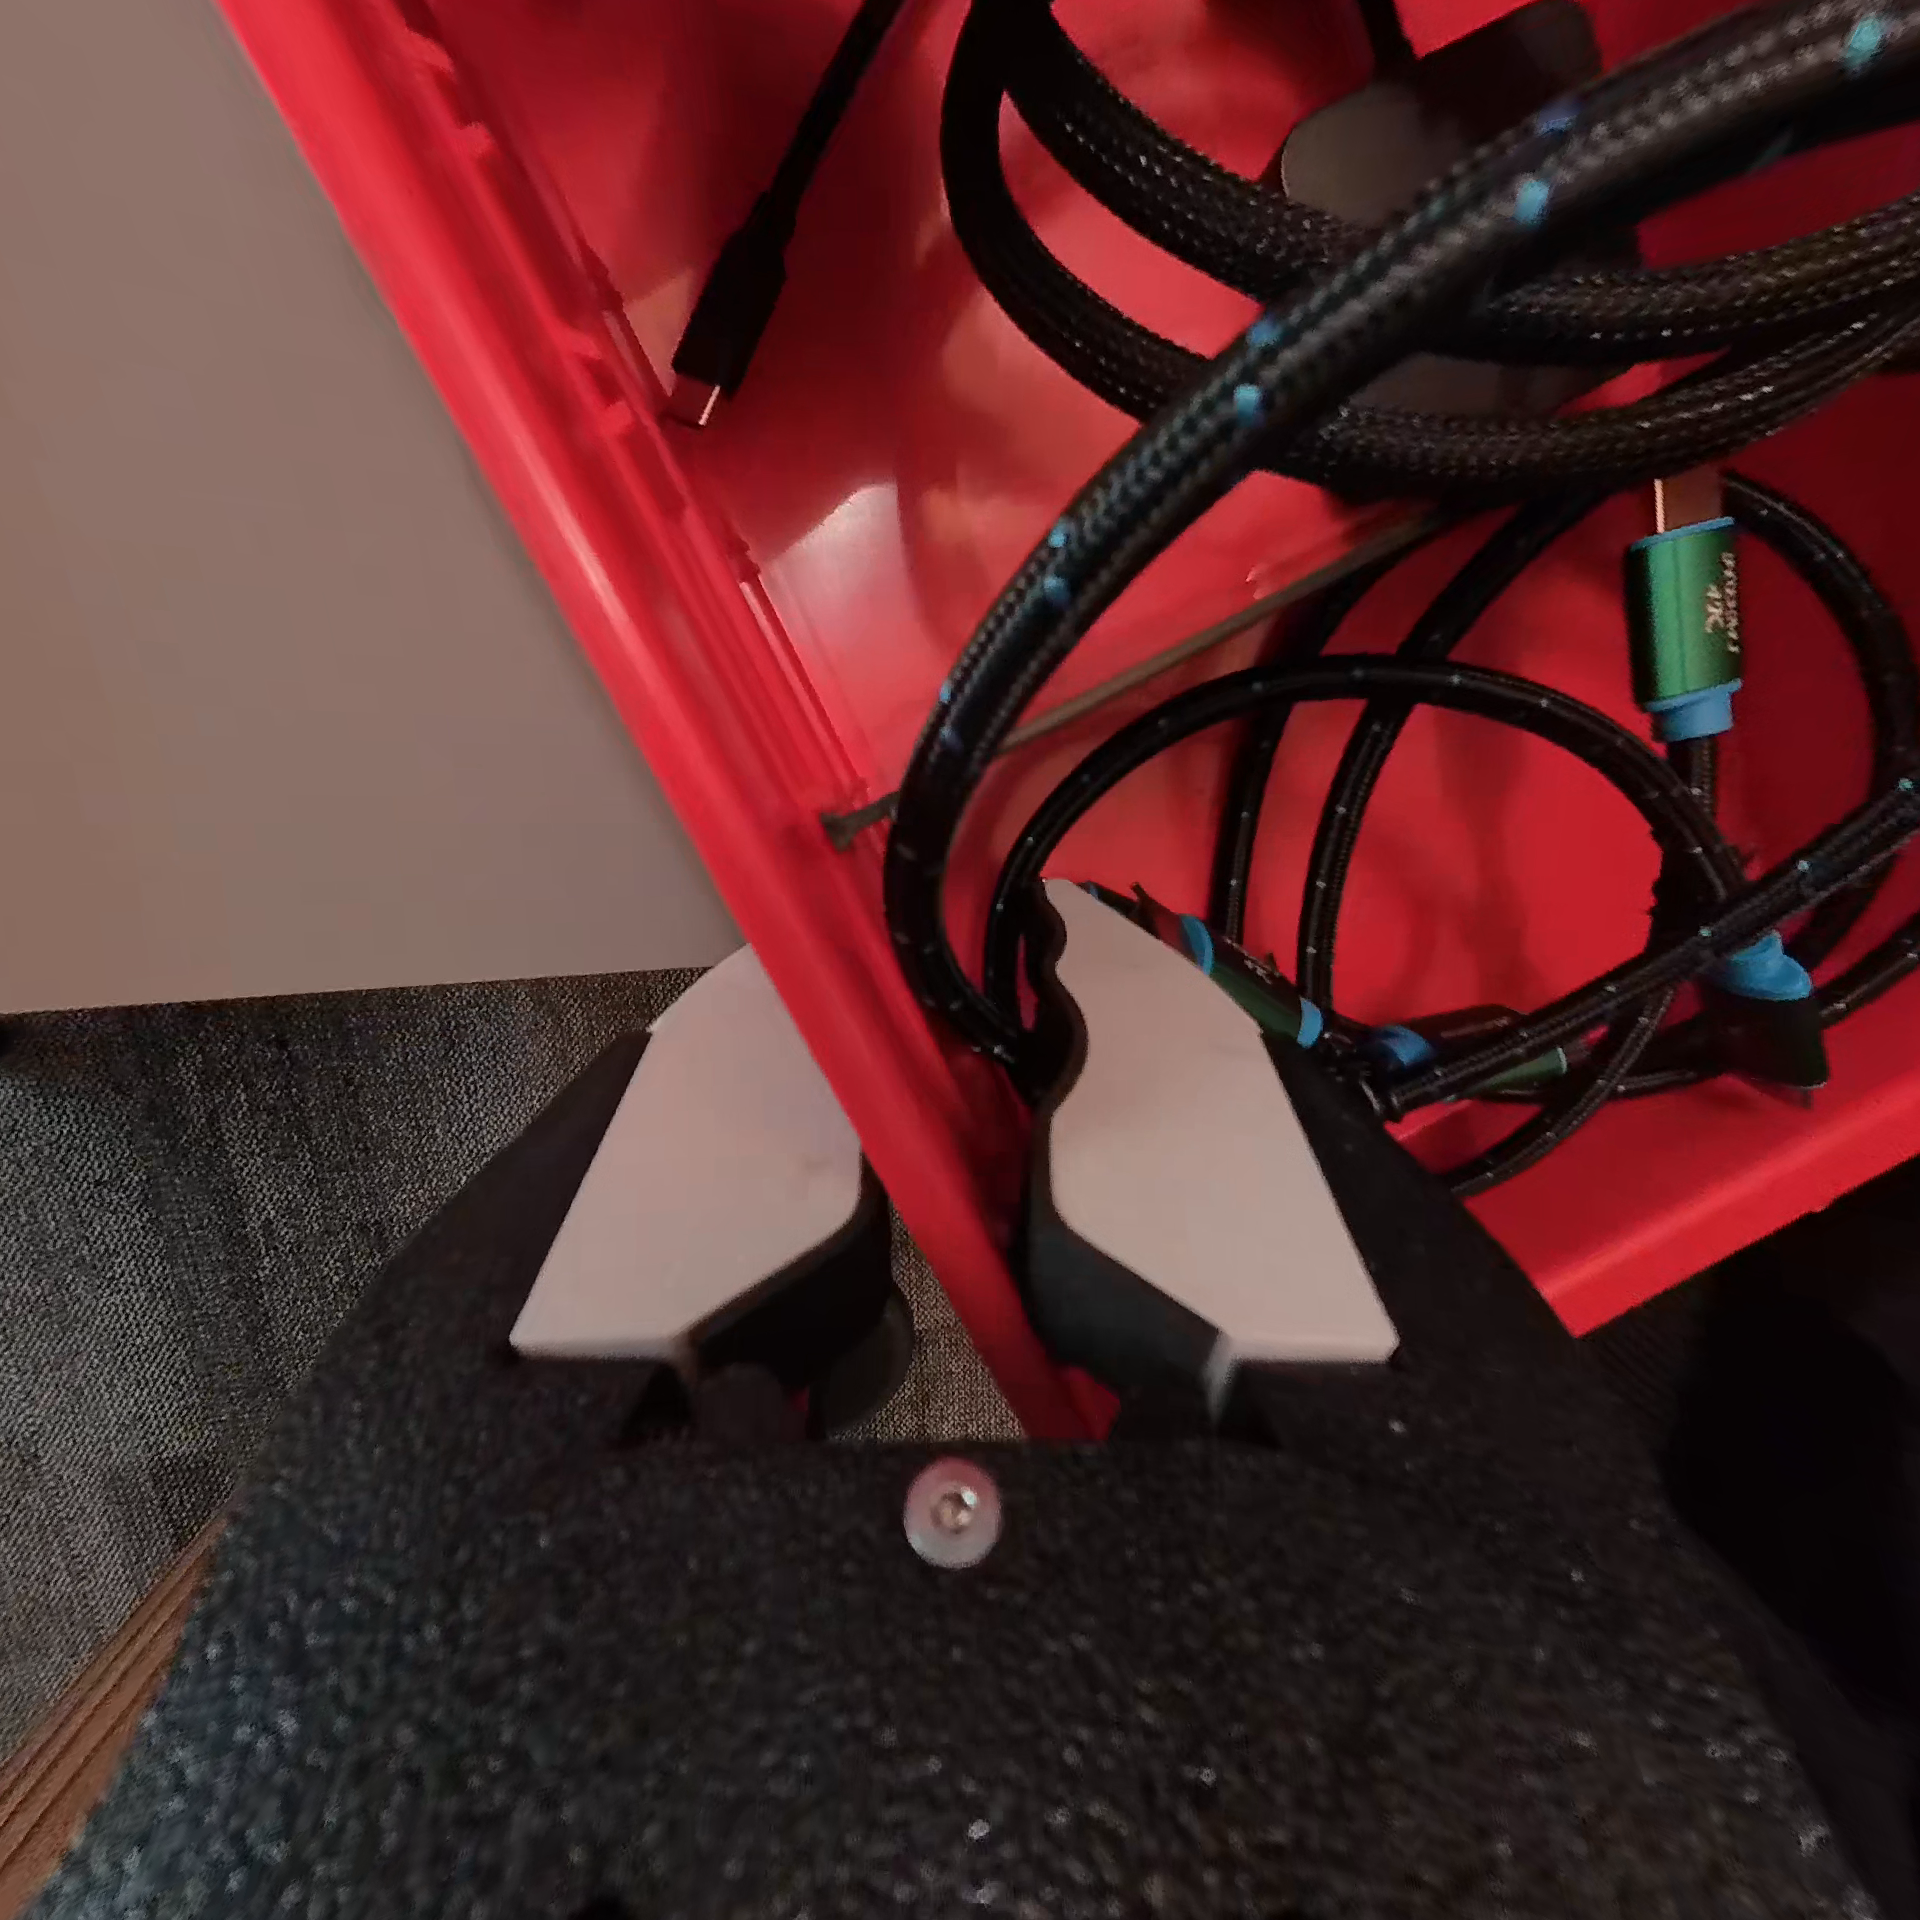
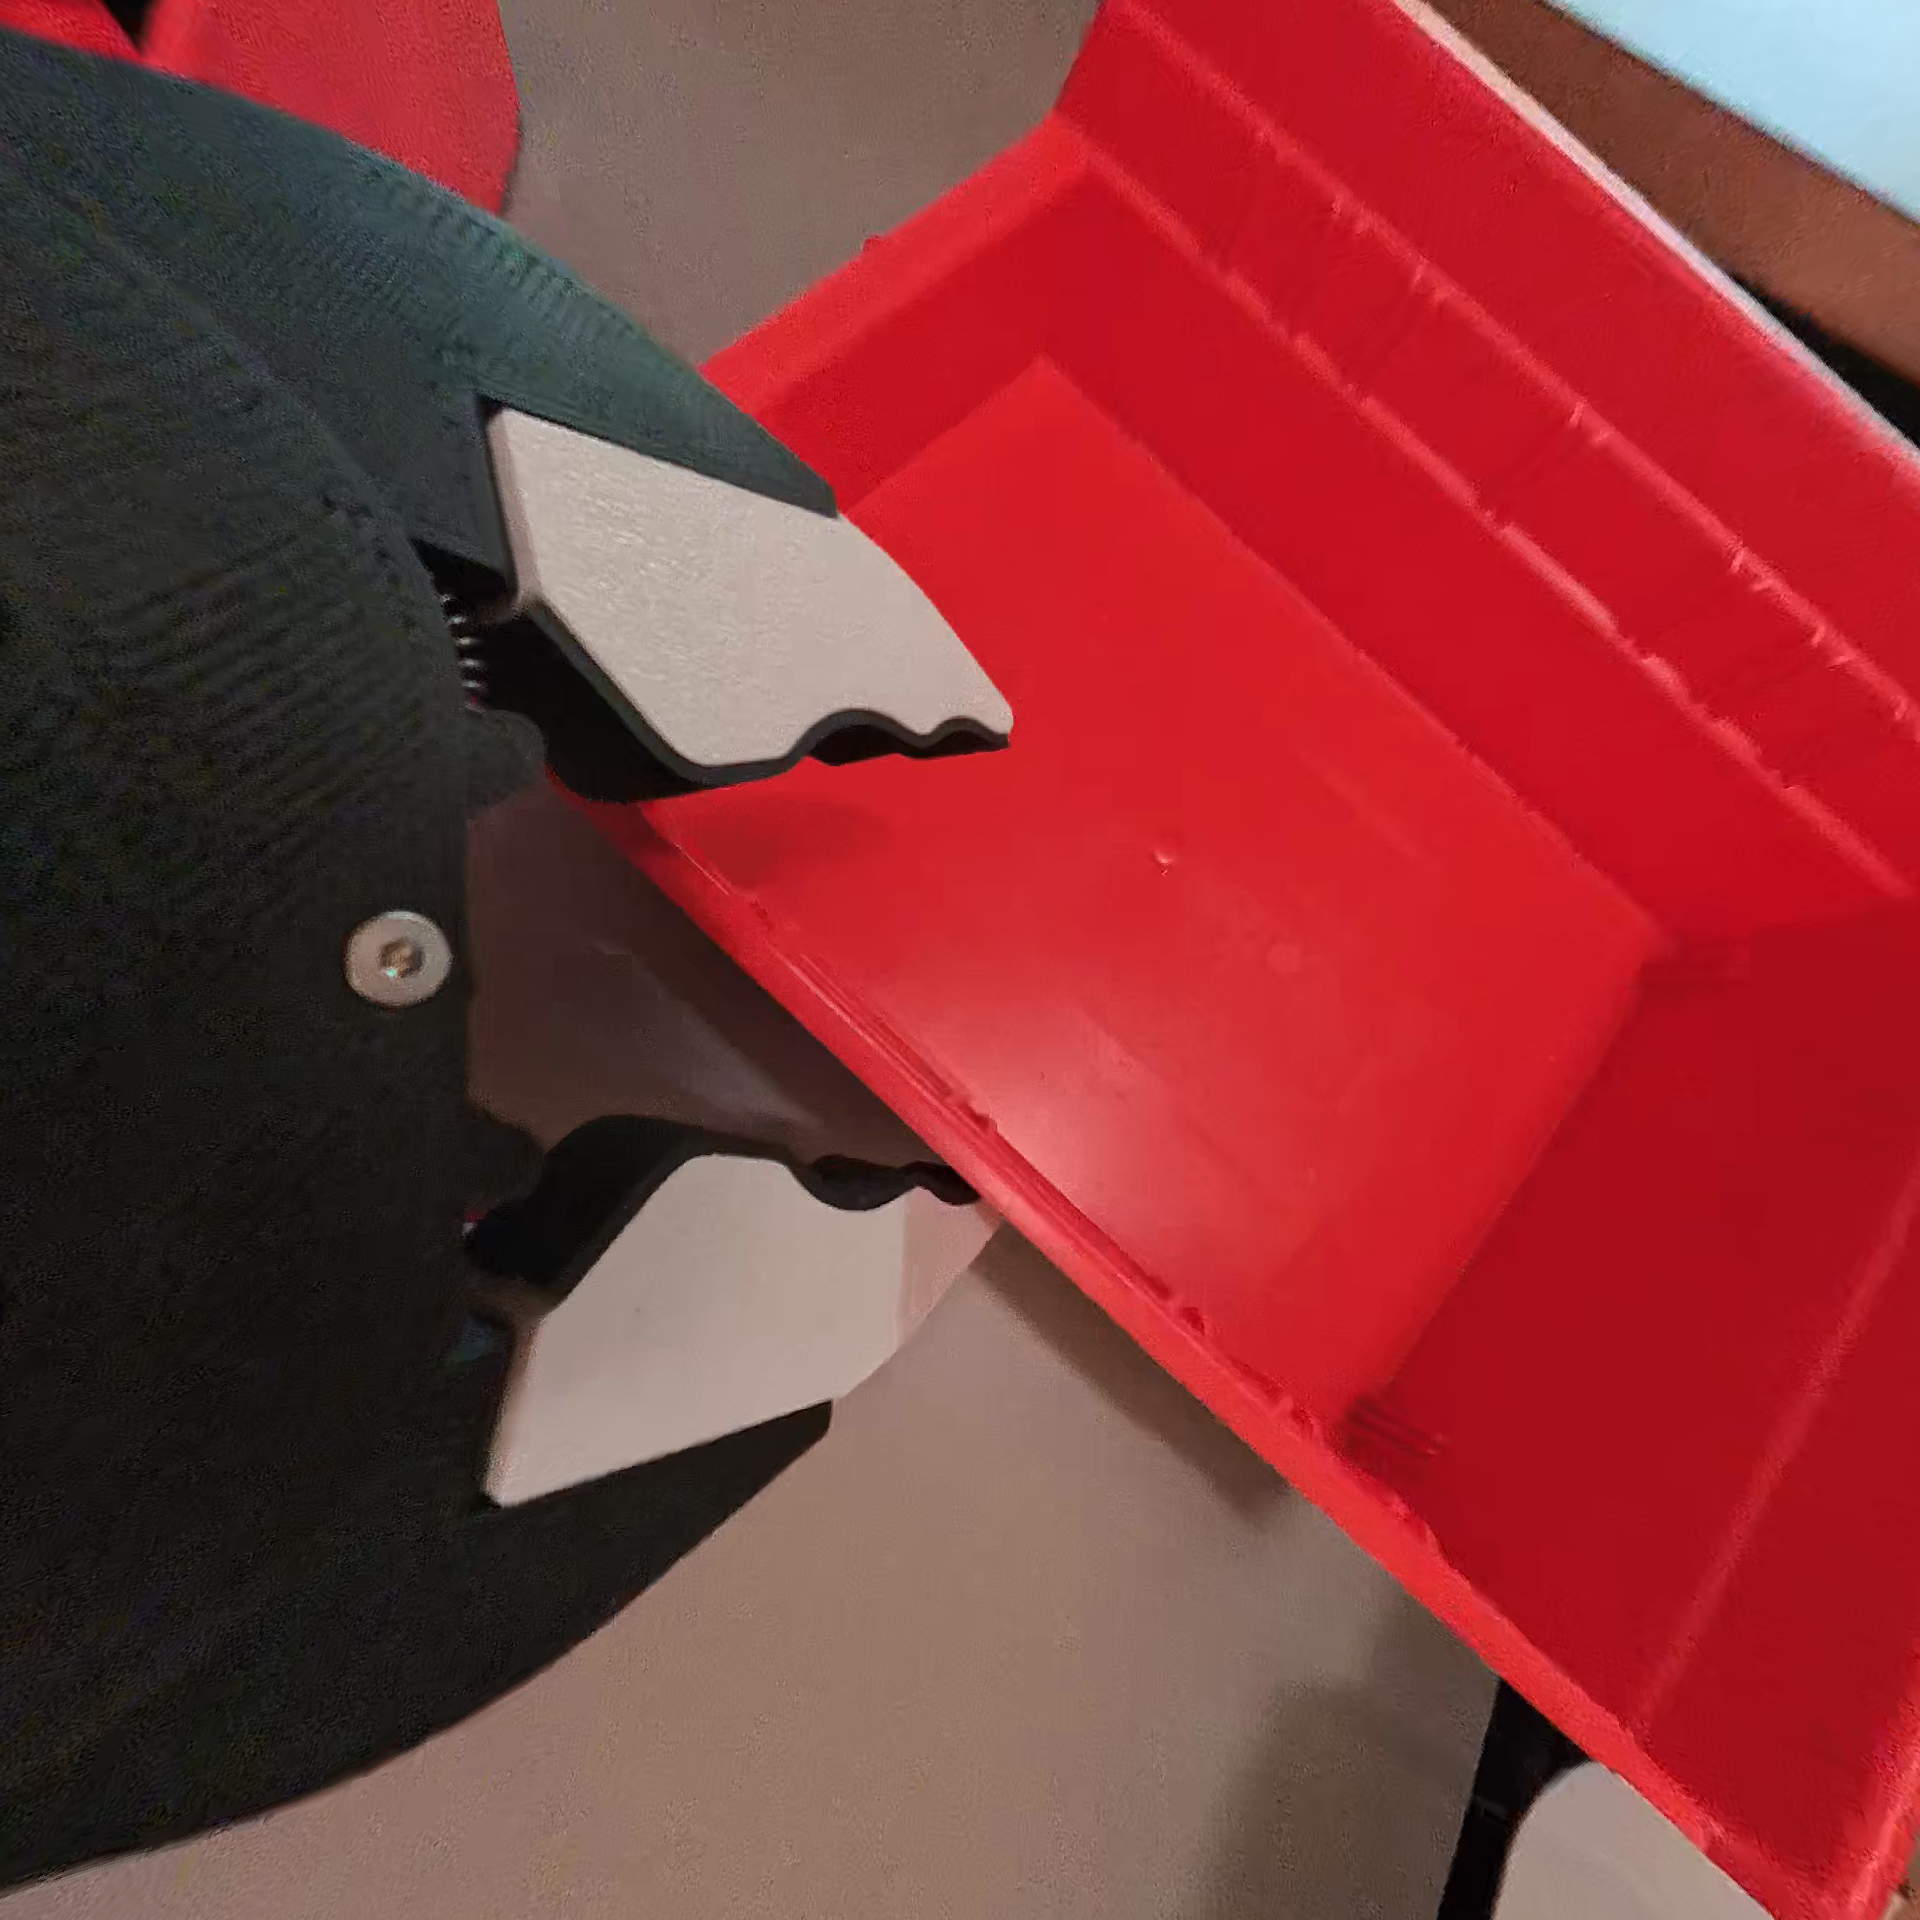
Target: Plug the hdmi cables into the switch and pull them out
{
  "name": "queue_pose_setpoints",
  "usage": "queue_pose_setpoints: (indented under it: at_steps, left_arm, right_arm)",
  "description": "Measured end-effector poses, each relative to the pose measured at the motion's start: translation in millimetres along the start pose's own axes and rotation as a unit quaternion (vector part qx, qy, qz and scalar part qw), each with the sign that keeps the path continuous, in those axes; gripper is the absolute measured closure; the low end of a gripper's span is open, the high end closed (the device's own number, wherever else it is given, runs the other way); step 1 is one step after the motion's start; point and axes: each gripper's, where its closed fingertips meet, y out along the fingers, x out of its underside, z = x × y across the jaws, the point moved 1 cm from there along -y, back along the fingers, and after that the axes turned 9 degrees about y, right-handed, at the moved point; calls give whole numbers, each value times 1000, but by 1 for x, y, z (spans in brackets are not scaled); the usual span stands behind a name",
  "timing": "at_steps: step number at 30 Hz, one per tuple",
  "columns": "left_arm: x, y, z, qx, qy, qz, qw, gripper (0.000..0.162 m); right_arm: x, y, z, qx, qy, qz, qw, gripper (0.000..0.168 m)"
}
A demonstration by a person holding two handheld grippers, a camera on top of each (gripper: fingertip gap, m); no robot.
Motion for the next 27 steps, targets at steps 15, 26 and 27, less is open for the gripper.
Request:
queue_pose_setpoints:
  at_steps: [15,26,27]
  left_arm:
    - [8,-5,-10,0,-11,18,1000,135]
    - [4,-6,-9,-1,-2,33,999,135]
    - [4,-6,-10,-5,-2,30,1000,135]
  right_arm:
    - [-55,-34,43,33,-194,66,978,161]
    - [-112,-222,172,36,-271,164,948,161]
    - [-106,-238,197,36,-259,166,951,161]
